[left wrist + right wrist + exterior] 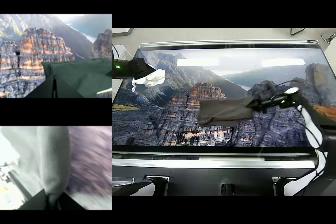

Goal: Fold the clothes and pants, and hang the long-sleeved shirts on hangers.

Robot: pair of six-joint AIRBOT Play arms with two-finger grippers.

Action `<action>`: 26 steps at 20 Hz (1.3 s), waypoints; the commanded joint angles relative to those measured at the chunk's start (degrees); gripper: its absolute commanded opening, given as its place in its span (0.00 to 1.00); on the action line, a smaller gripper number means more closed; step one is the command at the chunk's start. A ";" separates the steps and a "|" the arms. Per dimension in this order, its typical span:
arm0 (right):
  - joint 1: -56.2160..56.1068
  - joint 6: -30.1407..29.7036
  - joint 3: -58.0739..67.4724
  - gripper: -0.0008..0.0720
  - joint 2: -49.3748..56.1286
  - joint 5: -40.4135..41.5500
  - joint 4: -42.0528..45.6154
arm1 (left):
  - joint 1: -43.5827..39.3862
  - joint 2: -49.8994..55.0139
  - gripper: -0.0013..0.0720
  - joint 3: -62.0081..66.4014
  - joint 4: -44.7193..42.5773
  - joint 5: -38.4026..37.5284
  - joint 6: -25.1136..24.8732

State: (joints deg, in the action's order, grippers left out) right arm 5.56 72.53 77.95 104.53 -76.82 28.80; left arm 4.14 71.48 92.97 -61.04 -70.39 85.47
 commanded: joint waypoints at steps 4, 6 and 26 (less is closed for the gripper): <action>15.78 7.54 15.72 0.07 -8.85 -6.05 5.18 | 0.07 -0.02 0.06 0.02 -0.02 -0.11 -0.22; 22.49 10.82 19.56 0.07 -11.56 -6.56 9.14 | 0.07 -0.02 0.06 0.02 0.00 -0.11 -0.22; 60.04 32.33 26.08 0.08 -19.12 -19.76 25.79 | 0.04 -0.02 0.06 0.02 0.20 1.40 -1.14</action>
State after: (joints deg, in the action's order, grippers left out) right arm 63.68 102.69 103.98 85.67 -88.53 45.28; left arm 4.14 71.48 92.97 -61.01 -69.08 85.08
